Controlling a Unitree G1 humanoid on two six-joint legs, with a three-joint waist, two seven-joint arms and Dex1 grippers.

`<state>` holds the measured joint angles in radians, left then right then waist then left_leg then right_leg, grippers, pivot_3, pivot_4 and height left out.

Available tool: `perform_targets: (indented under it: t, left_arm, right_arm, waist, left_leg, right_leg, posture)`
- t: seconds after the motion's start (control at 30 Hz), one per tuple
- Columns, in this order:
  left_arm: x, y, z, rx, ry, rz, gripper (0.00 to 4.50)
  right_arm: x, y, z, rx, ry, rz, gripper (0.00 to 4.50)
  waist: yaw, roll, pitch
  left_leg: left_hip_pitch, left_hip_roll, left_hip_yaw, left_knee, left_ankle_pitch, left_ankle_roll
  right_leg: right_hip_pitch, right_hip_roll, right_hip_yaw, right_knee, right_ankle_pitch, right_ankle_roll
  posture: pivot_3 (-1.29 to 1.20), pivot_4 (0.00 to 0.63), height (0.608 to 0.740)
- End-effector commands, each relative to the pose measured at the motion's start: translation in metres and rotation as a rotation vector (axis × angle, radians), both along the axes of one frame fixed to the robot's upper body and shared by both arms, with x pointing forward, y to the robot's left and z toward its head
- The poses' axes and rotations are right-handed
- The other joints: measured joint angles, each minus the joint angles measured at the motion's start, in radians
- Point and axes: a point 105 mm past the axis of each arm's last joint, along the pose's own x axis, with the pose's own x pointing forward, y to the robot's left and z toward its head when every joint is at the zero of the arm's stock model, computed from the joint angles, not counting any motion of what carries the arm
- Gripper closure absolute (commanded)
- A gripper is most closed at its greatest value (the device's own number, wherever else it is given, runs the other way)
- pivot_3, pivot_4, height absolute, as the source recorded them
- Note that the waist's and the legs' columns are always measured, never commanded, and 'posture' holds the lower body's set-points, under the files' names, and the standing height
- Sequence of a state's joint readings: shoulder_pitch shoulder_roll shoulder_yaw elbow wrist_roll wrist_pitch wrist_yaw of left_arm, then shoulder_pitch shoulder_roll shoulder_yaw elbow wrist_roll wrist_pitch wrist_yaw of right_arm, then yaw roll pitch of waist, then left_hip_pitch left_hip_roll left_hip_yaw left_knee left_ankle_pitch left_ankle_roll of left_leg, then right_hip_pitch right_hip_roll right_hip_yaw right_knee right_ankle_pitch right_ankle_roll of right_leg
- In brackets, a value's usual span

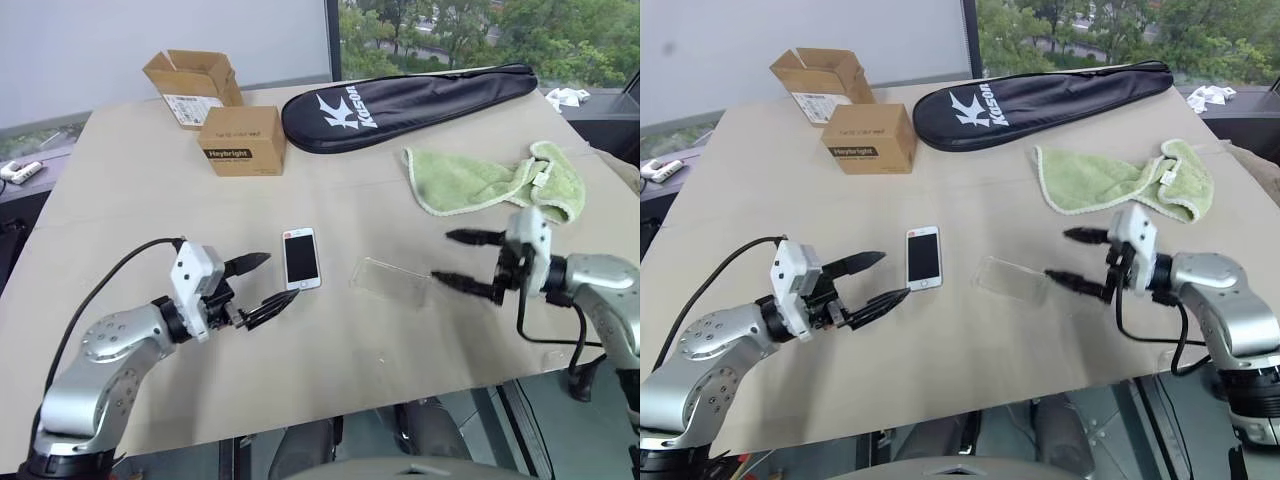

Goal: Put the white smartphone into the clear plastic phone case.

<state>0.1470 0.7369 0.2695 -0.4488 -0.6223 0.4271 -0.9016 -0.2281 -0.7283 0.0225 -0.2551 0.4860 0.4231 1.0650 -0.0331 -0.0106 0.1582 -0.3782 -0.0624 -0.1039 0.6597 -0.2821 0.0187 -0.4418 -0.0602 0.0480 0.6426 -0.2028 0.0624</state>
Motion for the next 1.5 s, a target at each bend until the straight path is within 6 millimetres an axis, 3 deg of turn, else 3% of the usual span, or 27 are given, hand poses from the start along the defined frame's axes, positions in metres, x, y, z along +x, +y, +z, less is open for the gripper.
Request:
perform_targets:
  t: [0.03,0.1,0.2,0.37,0.6,0.7,0.73,0.8,0.9,1.23,1.5]
  left_arm:
    - [-0.012,0.004,0.006,0.059,-0.017,-0.083,0.00]
    - [-0.017,0.007,0.009,0.094,-0.021,-0.126,0.00]
    - [-0.022,0.007,0.013,0.101,-0.021,-0.164,0.00]
    - [-0.036,0.008,0.009,0.162,0.000,-0.241,0.00]
    - [-0.035,0.011,0.008,0.186,0.000,-0.246,0.00]
    - [-0.034,0.010,0.008,0.184,-0.004,-0.248,0.00]
    - [-0.034,0.010,0.008,0.184,-0.005,-0.249,0.00]
    - [-0.034,0.010,0.009,0.184,-0.008,-0.248,0.00]
    - [-0.033,0.011,0.009,0.186,-0.010,-0.243,0.00]
    - [-0.032,0.015,0.009,0.194,-0.007,-0.236,0.00]
    - [-0.028,0.015,0.011,0.200,-0.021,-0.256,0.00]
  right_arm:
    - [-0.010,0.023,0.001,-0.071,-0.014,0.097,0.18]
    - [-0.011,0.039,-0.006,-0.089,0.024,0.113,0.18]
    - [-0.013,0.045,-0.012,-0.106,0.050,0.114,0.18]
    - [-0.016,0.046,-0.025,-0.191,0.092,0.120,0.18]
    - [-0.009,0.039,-0.042,-0.304,0.121,0.068,0.18]
    - [-0.010,0.034,-0.044,-0.340,0.105,0.081,1.62]
    - [-0.008,0.032,-0.045,-0.357,0.089,0.078,1.89]
    - [-0.007,0.031,-0.046,-0.382,0.074,0.080,3.07]
    - [-0.004,0.029,-0.046,-0.404,0.048,0.082,4.34]
    - [0.002,0.023,-0.034,-0.404,-0.001,0.151,4.34]
    - [-0.005,0.017,-0.028,-0.450,-0.029,0.432,4.34]
  waist:
    - [0.002,0.000,0.000]
    - [-0.002,-0.002,0.000]
    - [0.003,-0.002,0.000]
    - [0.019,-0.002,0.000]
    - [0.020,-0.002,0.000]
    - [0.020,-0.002,0.000]
    - [0.020,-0.002,0.000]
    - [0.020,-0.002,0.000]
    - [0.020,-0.002,0.000]
    - [0.019,-0.002,0.000]
    - [0.018,-0.002,0.001]
  left_leg:
    - [0.000,0.000,0.000,0.001,0.000,0.000]
    - [0.000,0.000,-0.001,0.003,0.000,0.000]
    - [0.000,0.000,-0.004,0.004,0.000,0.000]
    - [-0.002,-0.001,-0.005,0.005,0.000,-0.001]
    - [-0.002,-0.001,-0.006,0.005,0.000,0.000]
    - [-0.002,-0.001,-0.006,0.006,0.000,0.000]
    - [-0.002,-0.001,-0.006,0.006,0.000,0.000]
    - [-0.002,-0.001,-0.006,0.006,0.000,0.000]
    - [-0.002,-0.001,-0.006,0.006,0.000,-0.001]
    - [-0.001,-0.002,-0.007,0.007,0.000,0.000]
    - [-0.001,-0.002,-0.007,0.007,-0.001,0.000]
  right_leg:
    - [0.001,0.000,0.000,0.000,0.000,0.000]
    - [0.002,0.000,-0.002,-0.001,0.000,0.000]
    - [0.002,0.000,-0.003,-0.001,0.000,0.000]
    - [0.002,-0.002,-0.005,-0.002,0.000,0.000]
    - [0.004,-0.002,-0.006,-0.002,0.000,0.000]
    - [0.004,-0.002,-0.006,-0.002,0.000,0.000]
    - [0.004,-0.002,-0.006,-0.002,0.000,0.000]
    - [0.004,-0.002,-0.006,-0.002,0.000,0.000]
    - [0.004,-0.002,-0.006,-0.002,0.000,0.000]
    - [0.005,-0.002,-0.007,-0.002,0.000,0.000]
    - [0.005,-0.002,-0.008,-0.002,0.000,0.000]
  posture:
    - [0.00,0.150,0.740]
    - [0.00,0.150,0.740]
    - [0.00,0.150,0.740]
    - [0.00,0.150,0.740]
    - [0.00,0.150,0.740]
    - [0.00,0.150,0.740]
    - [0.00,0.150,0.740]
    - [0.00,0.150,0.740]
    - [0.00,0.150,0.740]
    - [0.00,0.150,0.740]
    - [0.00,0.150,0.740]
